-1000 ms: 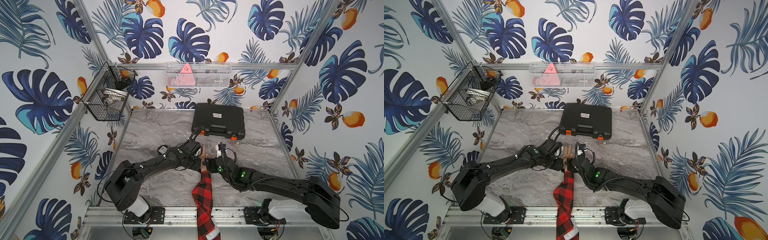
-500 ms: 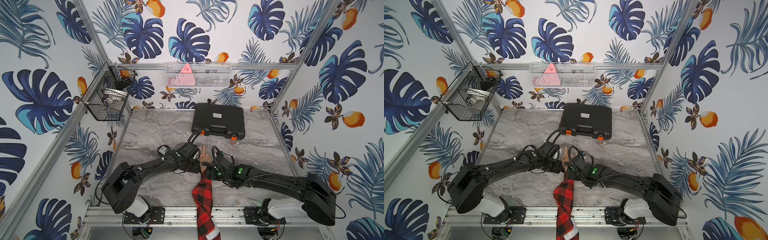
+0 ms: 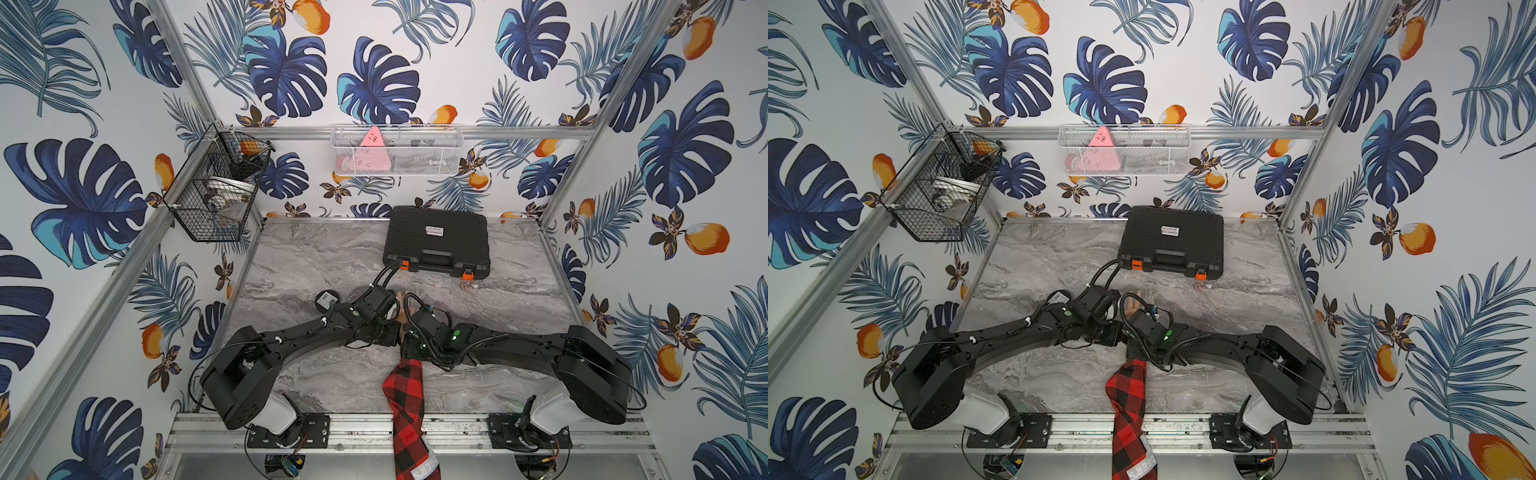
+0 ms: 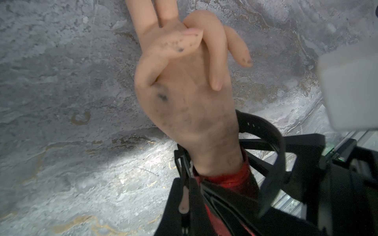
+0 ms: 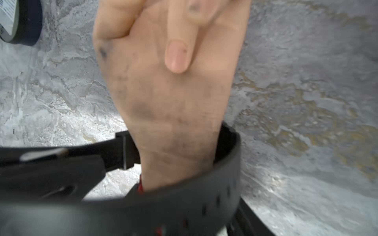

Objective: Take off the watch
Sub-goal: Take off the watch from the hand.

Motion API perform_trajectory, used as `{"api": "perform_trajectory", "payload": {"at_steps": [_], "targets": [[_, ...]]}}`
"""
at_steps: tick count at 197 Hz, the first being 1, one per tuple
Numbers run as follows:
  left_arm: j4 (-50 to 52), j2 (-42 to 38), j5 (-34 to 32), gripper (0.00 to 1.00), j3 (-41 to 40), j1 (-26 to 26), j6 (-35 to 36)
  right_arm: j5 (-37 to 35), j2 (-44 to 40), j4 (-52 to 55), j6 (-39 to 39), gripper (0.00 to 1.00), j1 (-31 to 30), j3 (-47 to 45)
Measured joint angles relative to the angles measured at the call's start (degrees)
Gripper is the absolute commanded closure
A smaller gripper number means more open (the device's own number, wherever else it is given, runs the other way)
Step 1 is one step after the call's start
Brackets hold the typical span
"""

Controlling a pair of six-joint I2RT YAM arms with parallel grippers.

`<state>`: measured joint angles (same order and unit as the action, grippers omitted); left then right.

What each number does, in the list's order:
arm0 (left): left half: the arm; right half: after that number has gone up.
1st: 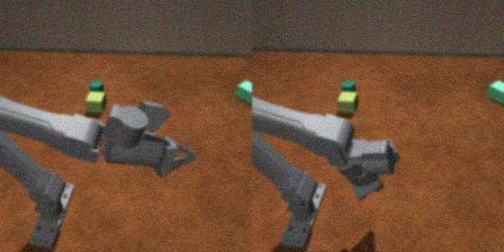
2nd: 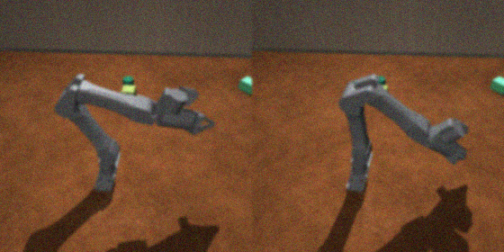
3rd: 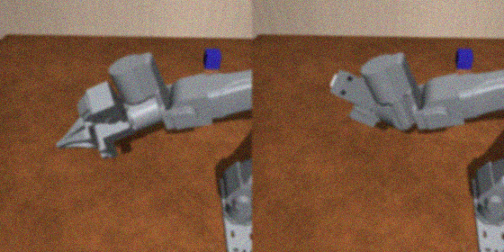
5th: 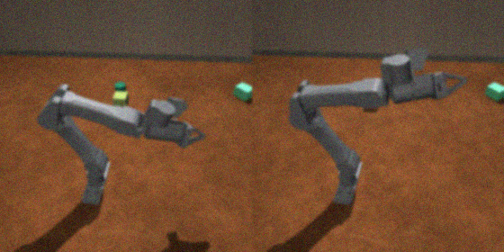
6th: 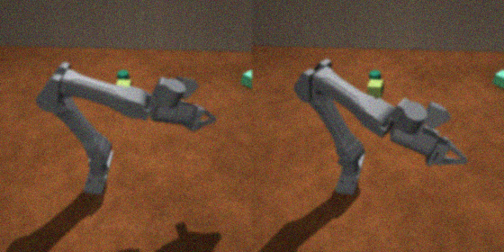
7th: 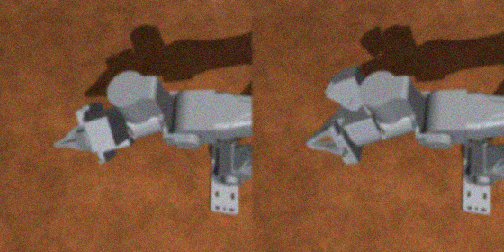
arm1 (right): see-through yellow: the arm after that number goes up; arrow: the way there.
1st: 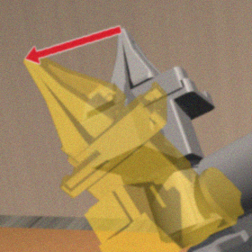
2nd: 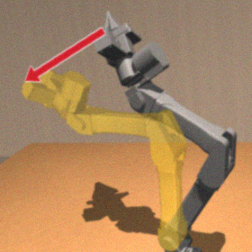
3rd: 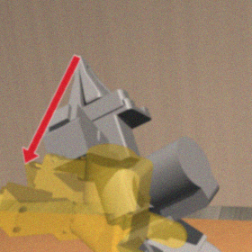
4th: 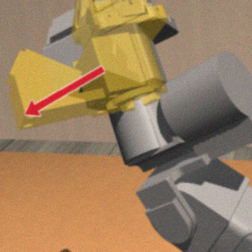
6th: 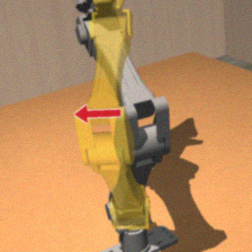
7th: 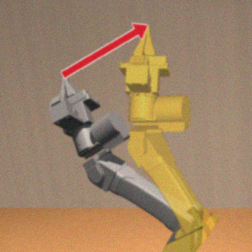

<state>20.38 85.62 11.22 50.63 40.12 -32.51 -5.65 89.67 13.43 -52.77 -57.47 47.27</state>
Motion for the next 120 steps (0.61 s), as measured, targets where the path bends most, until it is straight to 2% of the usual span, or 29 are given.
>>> {"api": "perform_trajectory", "payload": {"at_steps": [15,37,59,90,120], "targets": [[-0.3,-0.6,0.4,1.00,-0.2,0.0,-0.4,0.2,0.3,-0.9,-0.1,0.50,0.0,0.0],[-0.6,-1.8,0.5,1.00,-0.4,0.0,-0.5,0.3,0.3,-1.7,-0.1,0.67,0.0,0.0],[0.0,-2.7,0.1,1.00,-0.4,0.0,-0.5,0.3,-0.5,-2.2,-0.2,0.79,0.1,-0.5],[3.0,-4.1,-3.4,1.00,1.1,-0.7,0.2,-0.5,-2.7,-1.3,-1.3,0.86,0.6,-2.3],[6.9,-6.1,-6.0,1.00,1.3,-5.0,2.7,-1.7,-5.0,-1.6,-1.7,0.88,1.0,-3.5]]}}
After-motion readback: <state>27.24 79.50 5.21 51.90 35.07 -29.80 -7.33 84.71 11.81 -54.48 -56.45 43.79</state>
